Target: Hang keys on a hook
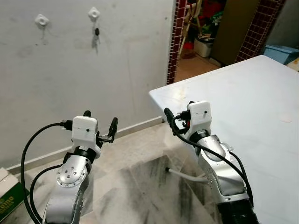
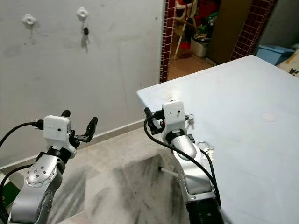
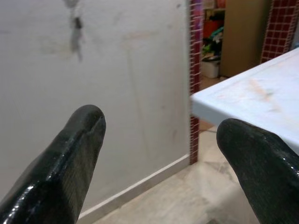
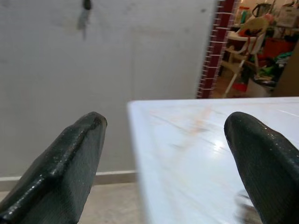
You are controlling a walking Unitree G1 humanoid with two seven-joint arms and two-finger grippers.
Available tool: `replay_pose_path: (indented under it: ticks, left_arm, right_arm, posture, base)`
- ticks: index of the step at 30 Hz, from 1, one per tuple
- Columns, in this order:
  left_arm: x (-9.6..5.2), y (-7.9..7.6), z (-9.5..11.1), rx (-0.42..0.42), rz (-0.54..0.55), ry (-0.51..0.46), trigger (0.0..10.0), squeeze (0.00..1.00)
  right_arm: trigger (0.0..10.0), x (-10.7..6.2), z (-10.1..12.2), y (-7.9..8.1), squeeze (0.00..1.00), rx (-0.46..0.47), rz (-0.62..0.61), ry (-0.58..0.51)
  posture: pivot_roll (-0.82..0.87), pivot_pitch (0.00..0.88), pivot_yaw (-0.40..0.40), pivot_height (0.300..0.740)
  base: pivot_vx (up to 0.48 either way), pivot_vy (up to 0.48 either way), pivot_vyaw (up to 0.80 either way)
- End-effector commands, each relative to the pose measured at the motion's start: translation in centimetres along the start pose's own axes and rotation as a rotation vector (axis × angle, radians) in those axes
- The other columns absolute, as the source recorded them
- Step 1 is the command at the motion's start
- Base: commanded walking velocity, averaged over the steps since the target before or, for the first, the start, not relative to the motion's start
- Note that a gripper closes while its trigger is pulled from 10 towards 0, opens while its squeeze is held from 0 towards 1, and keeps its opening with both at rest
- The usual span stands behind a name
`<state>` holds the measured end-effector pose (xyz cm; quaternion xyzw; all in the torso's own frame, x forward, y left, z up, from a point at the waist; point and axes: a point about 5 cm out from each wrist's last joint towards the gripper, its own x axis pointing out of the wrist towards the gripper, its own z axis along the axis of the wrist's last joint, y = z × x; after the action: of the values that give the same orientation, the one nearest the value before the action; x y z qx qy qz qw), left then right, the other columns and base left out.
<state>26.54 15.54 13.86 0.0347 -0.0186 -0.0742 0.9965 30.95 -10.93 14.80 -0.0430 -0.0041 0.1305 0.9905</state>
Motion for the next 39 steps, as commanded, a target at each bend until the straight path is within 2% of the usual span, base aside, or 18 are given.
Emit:
replay_pose_path:
  ticks: [1, 9, 10, 13, 17, 26, 28, 36, 39]
  left_arm:
    - [0.0, -0.1, -0.1, -0.008, 0.0, 0.01, 10.0, 0.0]
    - [-0.1, -0.4, -0.6, -0.002, -0.009, 0.051, 10.0, 0.0]
    - [-0.1, -0.4, -0.7, -0.005, -0.011, 0.056, 10.0, 0.0]
    - [-0.1, -0.5, -0.8, -0.011, -0.023, 0.07, 10.0, 0.0]
    - [-0.3, -0.7, -1.2, -0.032, -0.066, 0.109, 10.0, 0.0]
    - [-0.5, -0.9, -1.5, -0.033, -0.085, 0.134, 10.0, 0.0]
    - [-0.8, -1.0, -2.2, -0.056, -0.112, 0.191, 10.0, 0.0]
    - [-1.1, -2.3, -2.7, -0.072, -0.273, 0.255, 10.0, 0.0]
    - [-1.2, -2.4, -2.8, -0.05, -0.294, 0.267, 10.0, 0.0]
  right_arm:
    - [10.0, 0.0, 0.0, -0.3, 0.0, 0.004, -0.01, 0.004]
    - [10.0, 0.0, 0.0, -0.2, 0.0, 0.016, -0.002, 0.011]
    - [10.0, -0.1, 0.0, -0.1, 0.0, -0.021, 0.01, 0.012]
    - [10.0, -0.2, -0.1, -0.2, 0.0, -0.047, 0.005, 0.026]
    - [10.0, -0.1, -0.2, -1.0, 0.0, -0.107, -0.029, 0.073]
    - [10.0, -0.3, -0.3, -2.4, 0.0, -0.116, -0.073, 0.162]
    - [10.0, -0.8, -0.9, -3.3, 0.0, -0.138, -0.1, 0.235]
    - [10.0, -1.4, -1.2, -4.8, 0.0, -0.184, -0.144, 0.292]
    - [10.0, -2.1, -0.7, -5.2, 0.0, -0.194, -0.129, 0.302]
  posture:
    - [0.01, 0.0, 0.029, 0.74]
    - [0.02, 0.0, 0.029, 0.74]
    - [0.02, 0.0, 0.029, 0.74]
    - [0.02, 0.0, 0.029, 0.74]
    - [0.02, 0.0, 0.029, 0.74]
    - [0.02, 0.0, 0.028, 0.74]
    - [0.02, 0.0, 0.03, 0.74]
    - [0.01, 0.0, 0.034, 0.74]
    - [0.01, 0.0, 0.036, 0.74]
  base:
    - [0.0, 0.0, 0.0]
    - [0.0, 0.0, 0.0]
    - [0.0, 0.0, 0.0]
    - [0.0, 0.0, 0.0]
    - [0.0, 0.0, 0.0]
    - [0.0, 0.0, 0.0]
    - [0.0, 0.0, 0.0]
    - [0.0, 0.0, 0.0]
    - [0.0, 0.0, 0.0]
